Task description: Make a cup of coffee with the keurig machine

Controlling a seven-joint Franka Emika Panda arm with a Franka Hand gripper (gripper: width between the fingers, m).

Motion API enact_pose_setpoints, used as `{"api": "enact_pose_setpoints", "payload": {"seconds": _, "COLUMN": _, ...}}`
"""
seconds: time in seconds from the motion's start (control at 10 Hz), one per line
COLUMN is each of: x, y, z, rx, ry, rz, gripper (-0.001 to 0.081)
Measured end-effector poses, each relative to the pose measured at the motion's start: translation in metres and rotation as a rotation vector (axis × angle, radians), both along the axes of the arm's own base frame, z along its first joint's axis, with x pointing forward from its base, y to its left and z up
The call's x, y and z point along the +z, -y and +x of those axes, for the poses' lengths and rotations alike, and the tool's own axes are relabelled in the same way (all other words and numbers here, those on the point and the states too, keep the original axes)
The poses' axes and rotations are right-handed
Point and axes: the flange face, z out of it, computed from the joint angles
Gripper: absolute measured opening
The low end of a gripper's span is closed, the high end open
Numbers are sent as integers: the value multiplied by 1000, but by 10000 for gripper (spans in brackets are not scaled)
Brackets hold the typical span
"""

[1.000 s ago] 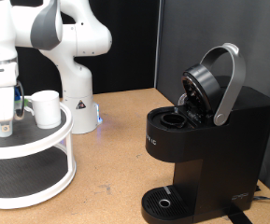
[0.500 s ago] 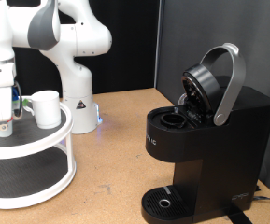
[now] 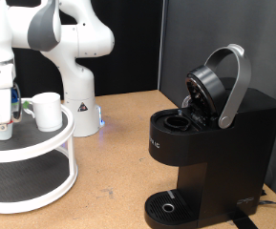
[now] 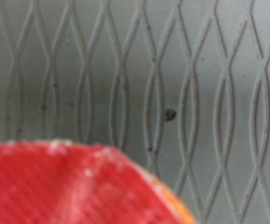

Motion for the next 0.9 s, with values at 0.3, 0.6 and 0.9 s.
{"api": "enact_pose_setpoints", "payload": {"seconds": 0.3, "x": 10, "y": 5, "z": 2, "rx": -19, "ry": -7, "rz": 27, "gripper": 428}}
{"api": "enact_pose_setpoints", "payload": {"seconds": 0.6, "x": 37, "y": 11, "z": 5, "rx": -22, "ry": -7, "rz": 56, "gripper": 427}}
{"api": "enact_pose_setpoints", "payload": {"seconds": 0.9, "x": 70, "y": 14, "z": 6, "rx": -26, "ry": 5, "rz": 80, "gripper": 96}}
